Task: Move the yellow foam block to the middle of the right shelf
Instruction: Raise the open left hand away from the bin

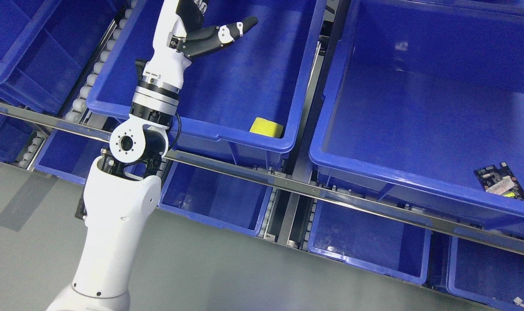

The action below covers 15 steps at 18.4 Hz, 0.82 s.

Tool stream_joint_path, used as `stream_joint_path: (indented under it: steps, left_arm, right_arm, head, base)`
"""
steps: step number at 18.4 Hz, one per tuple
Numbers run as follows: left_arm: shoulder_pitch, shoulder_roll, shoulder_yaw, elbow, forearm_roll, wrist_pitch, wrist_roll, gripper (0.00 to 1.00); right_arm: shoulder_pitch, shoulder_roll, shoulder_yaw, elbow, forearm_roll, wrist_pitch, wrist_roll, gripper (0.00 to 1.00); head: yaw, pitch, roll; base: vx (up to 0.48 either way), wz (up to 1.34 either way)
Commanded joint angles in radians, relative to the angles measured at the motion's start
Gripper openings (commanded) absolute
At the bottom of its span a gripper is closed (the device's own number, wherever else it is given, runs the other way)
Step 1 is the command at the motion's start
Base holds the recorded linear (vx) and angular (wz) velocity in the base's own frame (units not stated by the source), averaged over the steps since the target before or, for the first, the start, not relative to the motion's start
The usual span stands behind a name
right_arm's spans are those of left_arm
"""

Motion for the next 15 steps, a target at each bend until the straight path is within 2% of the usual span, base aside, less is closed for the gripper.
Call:
stream_joint_path:
  steps: [1,15]
  left_arm:
    - [0.017,-0.028,0.034,-0.068,0.0,0.043,0.002,1.0]
    - [0.004,-0.028,0.036,-0.068,0.0,0.043,-0.001,1.0]
  right_arm:
    - [0.002,-0.017,0.0,-0.017,0.003,0.0,0.0,1.0]
    - [0.002,-0.017,0.0,-0.017,0.003,0.0,0.0,1.0]
  head:
    - [0.0,0.0,0.0]
    - [0.0,0.0,0.0]
  base:
    - [0.0,0.0]
    - [0.0,0.0]
